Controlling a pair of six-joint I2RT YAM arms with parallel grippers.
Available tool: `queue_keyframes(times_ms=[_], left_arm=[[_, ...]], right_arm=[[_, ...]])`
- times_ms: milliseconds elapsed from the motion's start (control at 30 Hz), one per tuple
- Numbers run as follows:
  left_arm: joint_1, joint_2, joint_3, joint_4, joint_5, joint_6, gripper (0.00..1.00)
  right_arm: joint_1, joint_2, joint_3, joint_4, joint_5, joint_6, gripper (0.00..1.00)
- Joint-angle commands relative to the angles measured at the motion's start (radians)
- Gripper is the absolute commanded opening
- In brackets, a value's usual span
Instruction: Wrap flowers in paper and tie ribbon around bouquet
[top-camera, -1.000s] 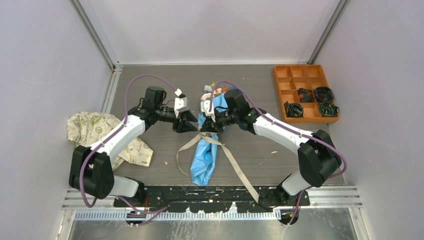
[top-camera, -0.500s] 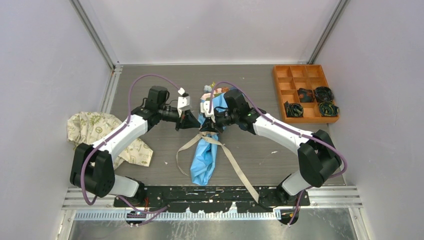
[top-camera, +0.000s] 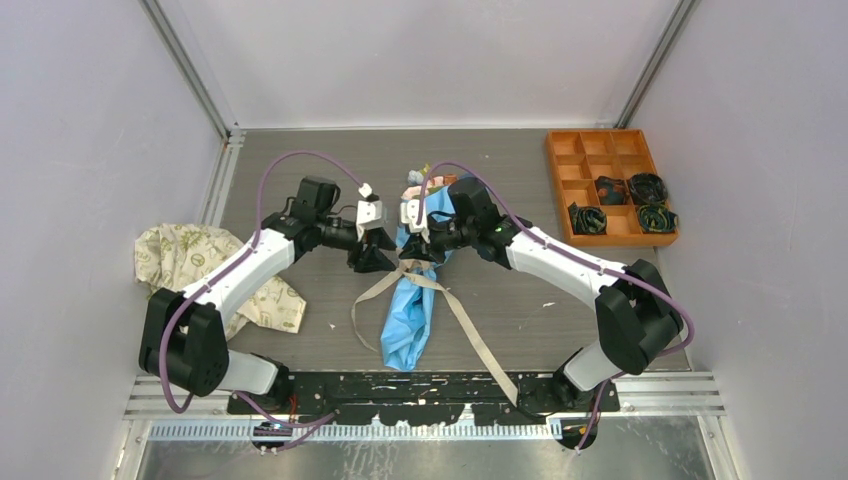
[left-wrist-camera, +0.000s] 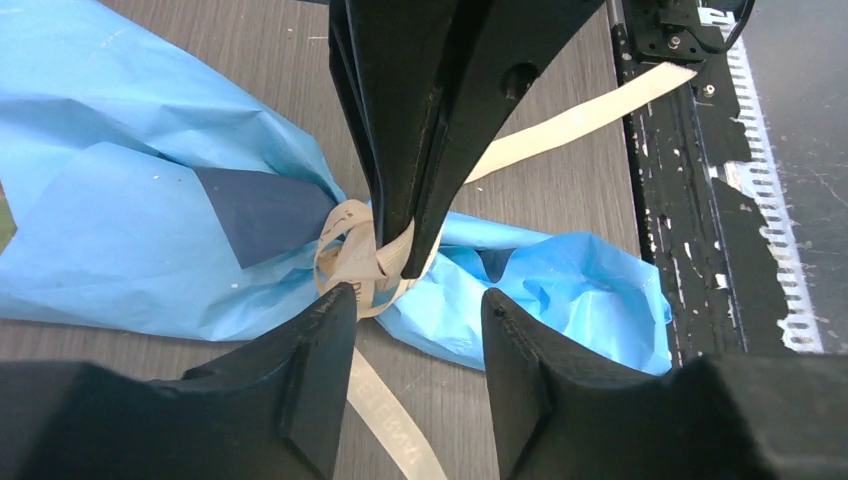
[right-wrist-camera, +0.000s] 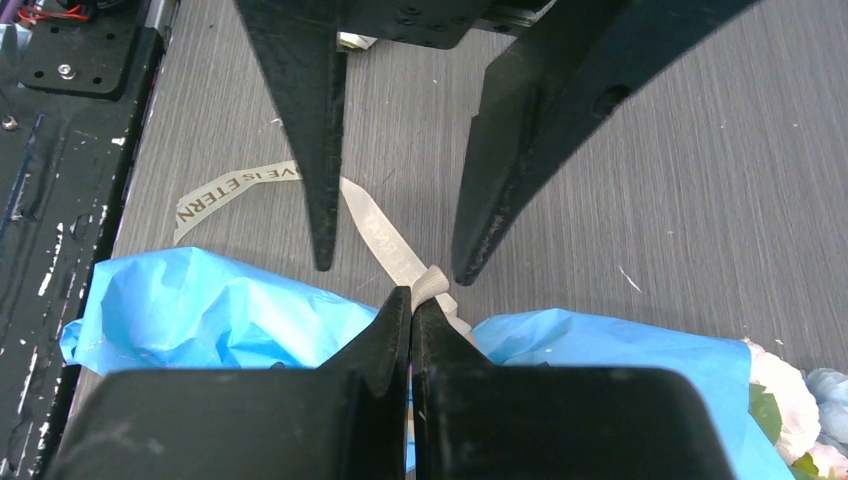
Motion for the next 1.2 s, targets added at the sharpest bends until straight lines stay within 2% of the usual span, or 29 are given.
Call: queue_keyframes(times_ms=[0,167,267,333,400,533,600,700,867,1033,1167], left_arm=[[-0.002,-0.034,0.022,0.070,-0.015,-0.024,0.54],[-0.002,-0.022,0.014,0.221,-0.059,-0.133,0.56],[0.002,-0.021,0.011,0.255,0.003,-0.174,0.52],[0.008,-0.023,-0.018,0.248,0.074,-0.175,0.58],[0.019,-0.029,-0.085,0.289,0.142,-0.168,0.65],[0.023,0.048,-0.178,0.630,0.102,-0.226,0.68],[0.022,0.111,-0.171,0.779,0.106,-0.294,0.65],[0.022,0.162,-0.169,0.805,0.151,-0.286,0.60],[0.007,0.229,-0.178,0.946,0.150,-0.383,0.42],[0.005,0.237,-0.189,0.978,0.208,-0.403,0.36],[0.005,0.239,-0.184,0.939,0.272,-0.354,0.40]], right_arm=[[0.005,-0.011,0.007,0.060,-0.017,-0.009,0.01],[0.003,-0.027,-0.006,0.049,-0.025,-0.031,0.01],[-0.003,-0.049,-0.023,0.093,-0.045,0.013,0.01],[-0.026,-0.062,-0.042,0.185,-0.076,0.083,0.01],[-0.029,-0.064,-0.057,0.206,-0.074,0.097,0.01],[-0.030,-0.044,-0.063,0.212,-0.079,0.107,0.01],[-0.030,-0.042,-0.063,0.216,-0.064,0.098,0.01],[-0.032,-0.035,-0.058,0.218,-0.049,0.088,0.01],[-0.038,-0.020,-0.057,0.218,-0.049,0.088,0.01],[-0.046,-0.002,-0.056,0.221,-0.052,0.092,0.01],[-0.052,0.009,-0.051,0.225,-0.054,0.097,0.01]])
